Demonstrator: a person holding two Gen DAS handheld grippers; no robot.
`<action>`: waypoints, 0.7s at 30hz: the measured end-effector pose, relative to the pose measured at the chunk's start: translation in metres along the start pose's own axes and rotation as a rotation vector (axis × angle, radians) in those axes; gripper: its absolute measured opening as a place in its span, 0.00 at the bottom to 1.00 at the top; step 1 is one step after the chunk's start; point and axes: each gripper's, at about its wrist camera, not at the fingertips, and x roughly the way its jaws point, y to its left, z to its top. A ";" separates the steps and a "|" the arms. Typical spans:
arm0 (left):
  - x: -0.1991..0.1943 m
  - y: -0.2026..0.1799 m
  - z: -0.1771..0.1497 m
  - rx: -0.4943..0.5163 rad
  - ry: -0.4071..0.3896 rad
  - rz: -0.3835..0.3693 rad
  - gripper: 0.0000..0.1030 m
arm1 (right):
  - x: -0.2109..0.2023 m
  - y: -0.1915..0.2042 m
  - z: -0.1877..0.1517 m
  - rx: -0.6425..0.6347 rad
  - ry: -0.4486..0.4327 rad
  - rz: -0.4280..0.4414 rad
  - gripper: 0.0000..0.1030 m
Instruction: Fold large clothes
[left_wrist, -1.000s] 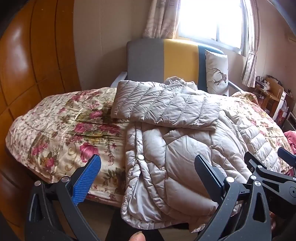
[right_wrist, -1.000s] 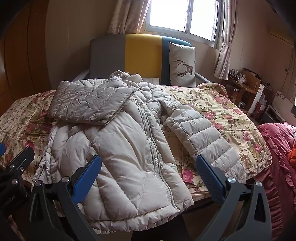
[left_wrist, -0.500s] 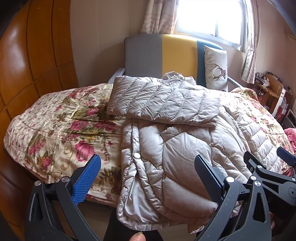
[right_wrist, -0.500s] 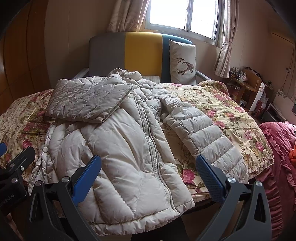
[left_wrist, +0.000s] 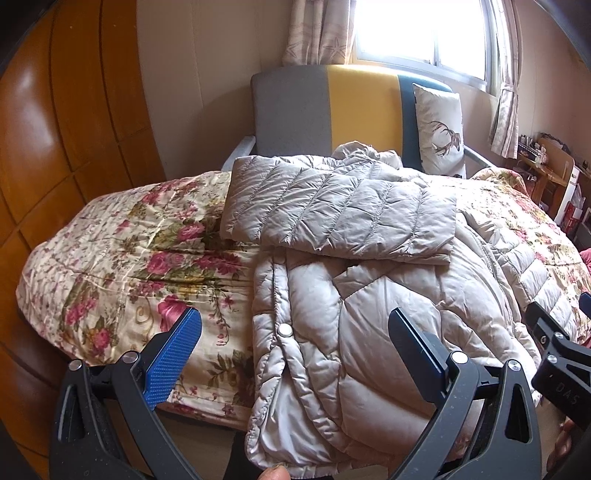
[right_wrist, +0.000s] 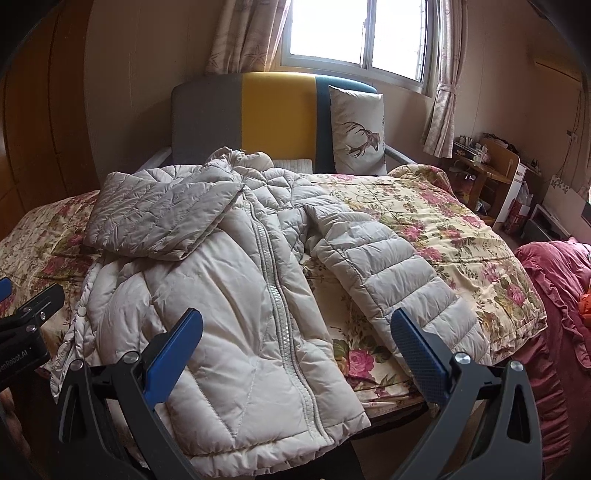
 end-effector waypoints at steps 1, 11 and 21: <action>0.001 0.000 0.001 -0.001 0.001 -0.001 0.97 | 0.001 -0.003 0.000 0.004 0.003 -0.002 0.98; 0.010 -0.006 0.012 0.010 0.003 -0.016 0.97 | 0.007 -0.022 0.002 0.035 0.016 -0.010 0.98; 0.024 -0.010 0.019 0.028 0.030 -0.038 0.97 | 0.011 -0.036 0.005 0.056 0.018 -0.015 0.98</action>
